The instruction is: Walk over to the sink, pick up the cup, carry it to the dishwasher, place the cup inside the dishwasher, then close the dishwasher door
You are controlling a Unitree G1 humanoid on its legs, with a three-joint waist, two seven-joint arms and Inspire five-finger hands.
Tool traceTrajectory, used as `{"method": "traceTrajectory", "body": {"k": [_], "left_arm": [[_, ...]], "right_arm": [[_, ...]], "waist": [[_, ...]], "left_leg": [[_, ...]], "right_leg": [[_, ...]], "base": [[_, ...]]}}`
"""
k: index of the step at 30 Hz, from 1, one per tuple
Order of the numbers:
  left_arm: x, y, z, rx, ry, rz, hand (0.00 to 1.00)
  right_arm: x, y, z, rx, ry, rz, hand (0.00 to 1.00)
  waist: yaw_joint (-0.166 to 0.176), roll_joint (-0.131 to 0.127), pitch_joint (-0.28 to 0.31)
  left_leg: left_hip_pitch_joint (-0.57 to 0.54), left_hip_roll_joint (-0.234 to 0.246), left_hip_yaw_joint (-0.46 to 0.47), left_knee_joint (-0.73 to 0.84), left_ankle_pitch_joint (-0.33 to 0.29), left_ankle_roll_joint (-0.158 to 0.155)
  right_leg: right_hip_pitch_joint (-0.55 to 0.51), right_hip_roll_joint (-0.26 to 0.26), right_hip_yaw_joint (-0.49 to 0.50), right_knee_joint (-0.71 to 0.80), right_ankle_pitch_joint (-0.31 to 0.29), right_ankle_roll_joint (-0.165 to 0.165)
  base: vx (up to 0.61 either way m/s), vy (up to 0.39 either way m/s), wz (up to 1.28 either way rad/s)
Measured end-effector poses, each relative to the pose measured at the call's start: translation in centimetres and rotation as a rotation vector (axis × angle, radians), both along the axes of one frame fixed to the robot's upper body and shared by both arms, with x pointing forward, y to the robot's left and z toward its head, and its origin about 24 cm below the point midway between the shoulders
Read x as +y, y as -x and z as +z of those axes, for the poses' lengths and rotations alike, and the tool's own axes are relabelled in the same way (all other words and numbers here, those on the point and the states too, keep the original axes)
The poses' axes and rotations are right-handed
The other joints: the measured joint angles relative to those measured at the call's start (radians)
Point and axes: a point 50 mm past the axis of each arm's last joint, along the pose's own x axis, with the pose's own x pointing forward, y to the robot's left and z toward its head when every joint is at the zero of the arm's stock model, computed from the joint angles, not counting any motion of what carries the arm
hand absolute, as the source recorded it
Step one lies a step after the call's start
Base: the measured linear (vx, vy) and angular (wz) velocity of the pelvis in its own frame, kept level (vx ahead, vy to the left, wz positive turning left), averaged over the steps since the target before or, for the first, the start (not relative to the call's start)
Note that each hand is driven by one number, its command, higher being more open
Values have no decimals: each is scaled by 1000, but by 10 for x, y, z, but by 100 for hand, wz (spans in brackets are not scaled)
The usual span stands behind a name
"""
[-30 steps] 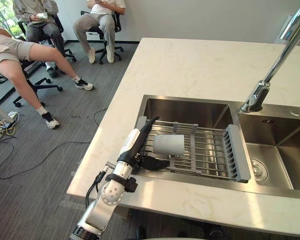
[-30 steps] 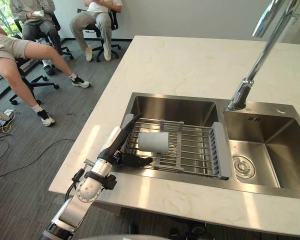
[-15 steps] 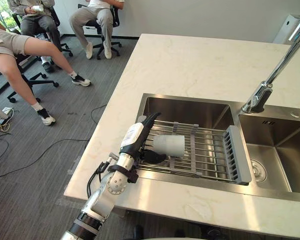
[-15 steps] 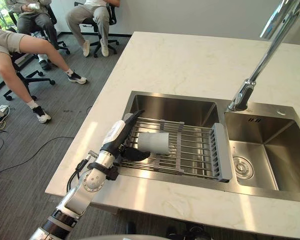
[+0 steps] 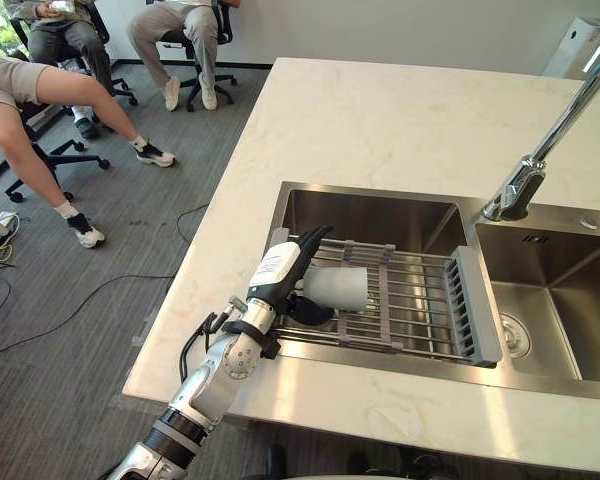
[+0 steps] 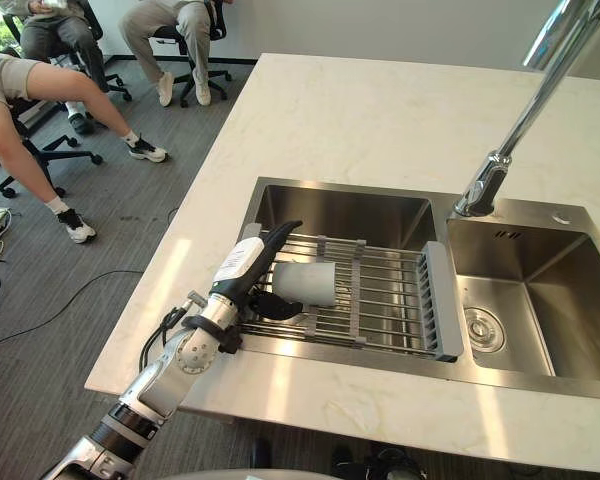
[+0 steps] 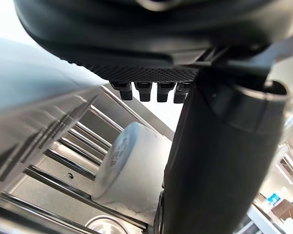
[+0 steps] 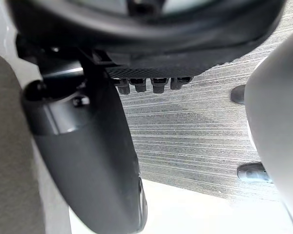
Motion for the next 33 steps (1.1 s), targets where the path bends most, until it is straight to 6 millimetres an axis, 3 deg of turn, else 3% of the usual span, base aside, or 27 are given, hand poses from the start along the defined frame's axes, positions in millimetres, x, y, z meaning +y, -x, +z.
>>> {"method": "traceTrajectory", "body": {"k": [5,6,15,33], "left_arm": [[-4,-6,2,-19,-62,-24,100],[-4,-7,2,-19,-71,-29,0],[-4,-10,4,-33,-147,-59,0],[-3,-12,11,-52,-122,-63,0]], "right_arm": [[0,0,0,-1,0,2,100],[0,0,0,-1,1,2,100],[0,-3,1,-7,3,3,100],[-2,-5,2,-11,14,23,100]], "waist": [[-3,2,2],[-4,2,2],[-25,3,3],[-26,15,10]], "left_leg": [[0,0,-1,0,0,0],[0,0,-1,0,0,0],[-2,-1,0,0,-2,-2],[-1,4,6,0,-4,-5]], "right_leg": [[4,0,-2,-9,2,-1],[4,0,-2,-10,2,0],[6,0,-2,-19,6,0],[8,1,6,-26,11,1]], "base": [[0,0,0],[0,0,0],[0,0,0],[-1,0,0]]}}
